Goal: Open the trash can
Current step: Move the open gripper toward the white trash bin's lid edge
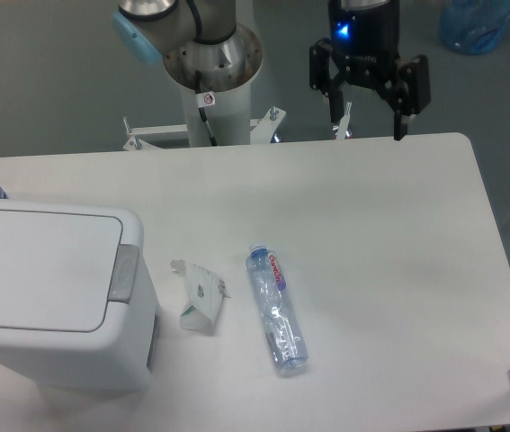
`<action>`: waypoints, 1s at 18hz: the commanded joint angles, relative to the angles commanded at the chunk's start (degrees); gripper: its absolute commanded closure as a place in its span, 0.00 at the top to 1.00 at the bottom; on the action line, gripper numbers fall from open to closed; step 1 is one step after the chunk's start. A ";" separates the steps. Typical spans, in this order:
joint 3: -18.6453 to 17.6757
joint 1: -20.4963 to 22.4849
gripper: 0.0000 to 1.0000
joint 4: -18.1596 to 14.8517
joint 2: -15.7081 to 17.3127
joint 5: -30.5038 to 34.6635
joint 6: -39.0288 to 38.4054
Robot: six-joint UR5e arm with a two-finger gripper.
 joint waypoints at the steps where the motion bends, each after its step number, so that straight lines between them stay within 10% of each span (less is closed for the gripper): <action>1: 0.09 0.00 1.00 0.09 0.00 0.09 -0.26; 10: 6.50 -5.79 1.00 1.49 -5.97 -0.09 -25.01; 18: 6.24 -16.42 1.00 12.03 -10.02 -0.26 -52.61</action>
